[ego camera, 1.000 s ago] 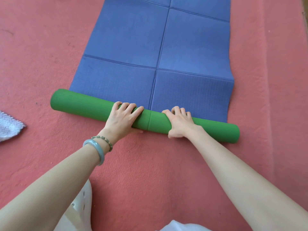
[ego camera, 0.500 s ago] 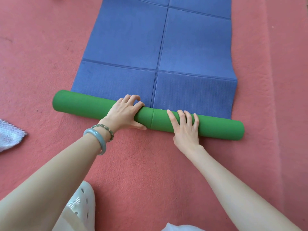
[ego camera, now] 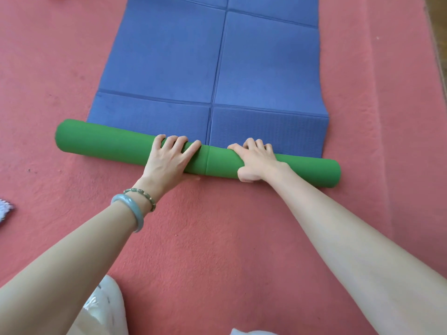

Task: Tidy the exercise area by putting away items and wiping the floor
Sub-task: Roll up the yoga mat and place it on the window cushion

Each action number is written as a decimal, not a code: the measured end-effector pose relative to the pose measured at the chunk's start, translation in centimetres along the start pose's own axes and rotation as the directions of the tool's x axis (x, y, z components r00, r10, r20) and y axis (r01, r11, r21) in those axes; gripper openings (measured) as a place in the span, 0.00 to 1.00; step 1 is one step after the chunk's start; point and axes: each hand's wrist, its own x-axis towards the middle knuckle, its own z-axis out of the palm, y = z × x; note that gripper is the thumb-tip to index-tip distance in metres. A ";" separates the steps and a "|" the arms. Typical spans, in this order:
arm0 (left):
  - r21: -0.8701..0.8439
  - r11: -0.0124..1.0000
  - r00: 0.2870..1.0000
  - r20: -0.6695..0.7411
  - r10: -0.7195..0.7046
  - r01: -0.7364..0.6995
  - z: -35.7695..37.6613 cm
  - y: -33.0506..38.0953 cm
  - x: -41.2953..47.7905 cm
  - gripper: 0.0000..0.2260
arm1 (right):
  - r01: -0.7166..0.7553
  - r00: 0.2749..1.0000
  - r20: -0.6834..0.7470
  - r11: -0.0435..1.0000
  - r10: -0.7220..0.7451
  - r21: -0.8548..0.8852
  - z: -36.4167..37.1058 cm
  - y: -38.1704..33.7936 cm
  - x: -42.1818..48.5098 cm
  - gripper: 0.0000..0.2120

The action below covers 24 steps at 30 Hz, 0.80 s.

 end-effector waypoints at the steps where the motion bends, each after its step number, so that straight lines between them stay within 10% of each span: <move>1: 0.008 1.000 1.000 0.008 0.004 -0.005 0.0 -0.2 0.4 0.39 | -0.008 1.000 0.020 1.000 0.008 0.007 -0.4 0.0 0.2 0.40; 10: -0.024 1.000 0.996 0.088 0.005 -0.003 -0.5 -1.1 2.1 0.36 | -0.115 0.939 -0.338 0.985 0.066 -0.126 3.6 -0.8 -3.5 0.47; 17: 0.005 1.000 0.929 0.371 0.001 -0.003 -2.3 -1.5 5.1 0.38 | -0.115 0.950 -0.304 0.987 0.075 -0.115 2.1 0.2 -0.7 0.45; 24: 0.002 0.995 0.970 0.221 0.098 -0.101 -0.7 -2.4 5.5 0.35 | -0.111 0.982 -0.166 0.989 0.094 -0.098 0.3 0.9 1.5 0.45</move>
